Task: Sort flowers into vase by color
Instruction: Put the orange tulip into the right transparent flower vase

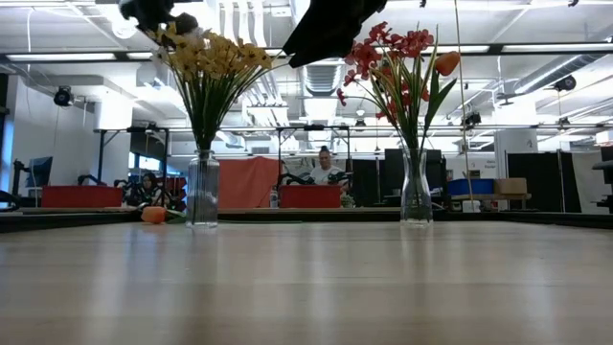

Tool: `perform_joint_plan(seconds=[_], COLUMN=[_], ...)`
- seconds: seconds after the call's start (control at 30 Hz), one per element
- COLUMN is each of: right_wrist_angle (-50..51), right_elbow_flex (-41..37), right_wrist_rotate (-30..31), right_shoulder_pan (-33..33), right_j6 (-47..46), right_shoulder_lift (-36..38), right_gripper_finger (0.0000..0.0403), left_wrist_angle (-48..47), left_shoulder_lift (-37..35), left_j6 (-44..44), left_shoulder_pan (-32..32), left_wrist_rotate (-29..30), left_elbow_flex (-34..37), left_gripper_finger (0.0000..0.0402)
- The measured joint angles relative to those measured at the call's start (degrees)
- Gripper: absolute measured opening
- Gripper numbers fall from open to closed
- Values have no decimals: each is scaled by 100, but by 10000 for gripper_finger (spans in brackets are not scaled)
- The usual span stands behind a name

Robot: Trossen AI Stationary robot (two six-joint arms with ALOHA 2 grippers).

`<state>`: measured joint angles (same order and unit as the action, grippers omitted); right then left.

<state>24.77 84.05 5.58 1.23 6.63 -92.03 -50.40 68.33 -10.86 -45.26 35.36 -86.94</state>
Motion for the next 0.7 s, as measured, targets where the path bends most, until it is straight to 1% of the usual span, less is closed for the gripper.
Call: perform_joint_plan(seconds=[0.03, 0.13, 0.17, 0.3, 0.43, 0.47, 0.53, 0.6, 0.7], right_wrist_angle=[2, 42, 44, 51, 84, 85, 90, 92, 92], right_elbow_flex=[0, 0, 0, 0, 0, 0, 0, 0, 0], right_wrist_rotate=[0, 0, 1, -2, 0, -2, 0, -1, 0], right_shoulder_pan=[0, -17, -32, -88, -139, -148, -168, -175, -175], right_j6=[-8, -64, -64, -65, -65, -67, -67, -67, -67], right_shoulder_lift=[0, 0, 0, 0, 0, 0, 0, 0, 0], right_gripper_finger=[274, 274, 274, 274, 274, 274, 274, 274, 274], left_wrist_angle=[-66, -200, -233, -645, -768, -818, -1082, -1409, -1777], left_shoulder_lift=[206, 826, 1003, 1712, 2291, 2426, 2696, 2944, 3184], left_j6=[-125, -215, -218, -273, -383, -457, -578, -620, -680], left_shoulder_pan=[-59, -307, -436, -885, -1292, -1370, -1506, -1530, -1520], left_wrist_rotate=[48, 606, 625, 281, 204, 94, -338, -812, -1349], left_elbow_flex=[-164, -712, -897, -1542, -1958, -2031, -2128, -2186, -2199], left_gripper_finger=[240, 227, 223, 209, 199, 196, 191, 185, 176])
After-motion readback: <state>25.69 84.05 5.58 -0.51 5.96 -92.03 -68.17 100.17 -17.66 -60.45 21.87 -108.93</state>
